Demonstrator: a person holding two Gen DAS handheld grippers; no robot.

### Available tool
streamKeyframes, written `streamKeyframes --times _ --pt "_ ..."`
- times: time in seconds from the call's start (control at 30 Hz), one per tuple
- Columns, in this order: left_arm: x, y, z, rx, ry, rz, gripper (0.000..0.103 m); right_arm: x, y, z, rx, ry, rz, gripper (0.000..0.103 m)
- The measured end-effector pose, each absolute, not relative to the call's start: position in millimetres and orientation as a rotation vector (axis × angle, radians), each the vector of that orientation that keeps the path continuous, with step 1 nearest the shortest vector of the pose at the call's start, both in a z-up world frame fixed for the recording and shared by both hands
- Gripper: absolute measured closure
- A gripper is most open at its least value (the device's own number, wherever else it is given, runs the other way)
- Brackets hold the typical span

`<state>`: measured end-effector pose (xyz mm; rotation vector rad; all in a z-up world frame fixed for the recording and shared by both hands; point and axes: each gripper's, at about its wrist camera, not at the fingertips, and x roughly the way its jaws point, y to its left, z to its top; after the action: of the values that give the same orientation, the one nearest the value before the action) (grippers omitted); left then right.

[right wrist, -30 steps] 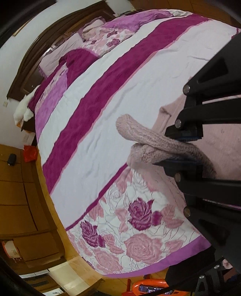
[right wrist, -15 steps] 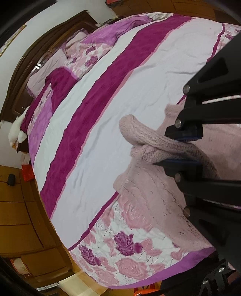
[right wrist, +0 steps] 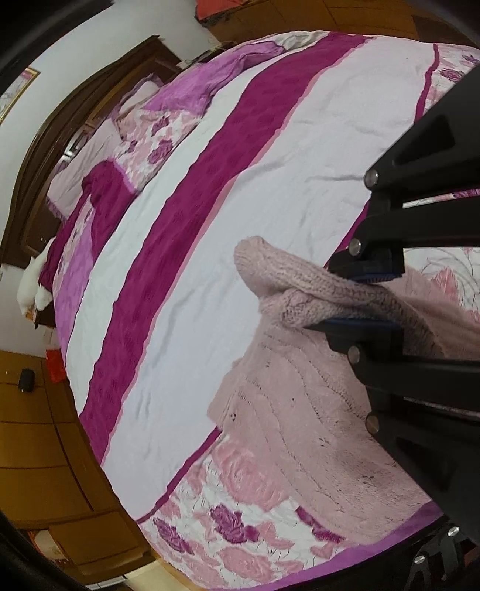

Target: Fold small clothes

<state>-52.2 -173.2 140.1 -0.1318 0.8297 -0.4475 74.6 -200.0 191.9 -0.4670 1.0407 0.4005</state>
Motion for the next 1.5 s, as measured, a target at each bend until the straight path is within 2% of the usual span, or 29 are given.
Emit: streamKeyframes --times 0.37,0.87,0.9,0.97,1.0,1.03,1.17,1.23,1.5 --pt "-43.1 -206.3 107.7 -0.095 0.915 -0.467 0.103 80.5 -242.3 141.6 -0.387 1.123 0.357 0.088" --pt "-32.6 -237.9 88.4 -0.069 0.978 -0.476 0.103 88.3 -274.4 103.4 -0.309 1.177 0.307 0.086" --pt "-31.4 -237.4 88.2 -0.079 0.986 -0.48 0.103 88.7 -274.3 101.3 -0.312 1.179 0.294 0.081" --pt "-29.1 -236.2 88.6 -0.108 1.01 -0.497 0.101 90.1 -274.4 98.9 -0.331 1.177 0.256 0.06" --pt "-28.2 -235.8 89.2 -0.127 1.029 -0.51 0.097 90.4 -274.4 99.1 -0.363 1.168 0.202 0.04" --pt "-29.7 -234.2 91.3 -0.152 1.047 -0.524 0.094 90.1 -274.7 100.4 -0.383 1.159 0.167 0.029" --pt "-52.0 -225.6 106.5 -0.16 1.053 -0.599 0.081 87.8 -281.7 113.8 -0.375 1.173 0.122 0.029" --pt "-72.9 -212.2 115.3 -0.156 1.034 -0.625 0.068 83.5 -283.5 123.2 -0.375 1.173 0.106 0.029" --pt "-137.6 -127.0 113.2 -0.221 0.945 -0.619 0.067 43.3 -289.3 160.4 -0.344 1.117 0.077 0.027"
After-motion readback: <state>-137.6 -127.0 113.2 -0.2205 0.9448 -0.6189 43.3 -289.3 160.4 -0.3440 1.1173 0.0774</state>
